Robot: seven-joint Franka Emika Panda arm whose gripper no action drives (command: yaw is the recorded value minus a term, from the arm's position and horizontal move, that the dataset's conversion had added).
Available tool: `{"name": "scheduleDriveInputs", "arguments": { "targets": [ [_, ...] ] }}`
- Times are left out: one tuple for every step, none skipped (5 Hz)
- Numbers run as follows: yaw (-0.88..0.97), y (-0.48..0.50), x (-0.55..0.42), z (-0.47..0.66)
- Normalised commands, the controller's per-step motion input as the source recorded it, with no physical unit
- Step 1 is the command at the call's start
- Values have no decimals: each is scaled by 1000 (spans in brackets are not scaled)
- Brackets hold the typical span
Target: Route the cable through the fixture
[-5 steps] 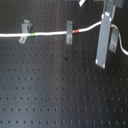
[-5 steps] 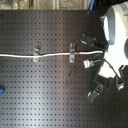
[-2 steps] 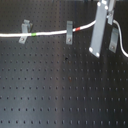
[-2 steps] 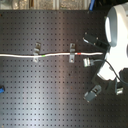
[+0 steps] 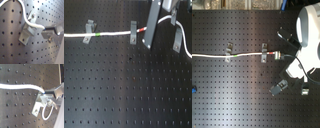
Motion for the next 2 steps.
{"name": "scheduleDriveInputs", "arguments": {
  "targets": [
    [154, -114, -117, 59],
    [0, -97, -112, 36]
  ]
}}
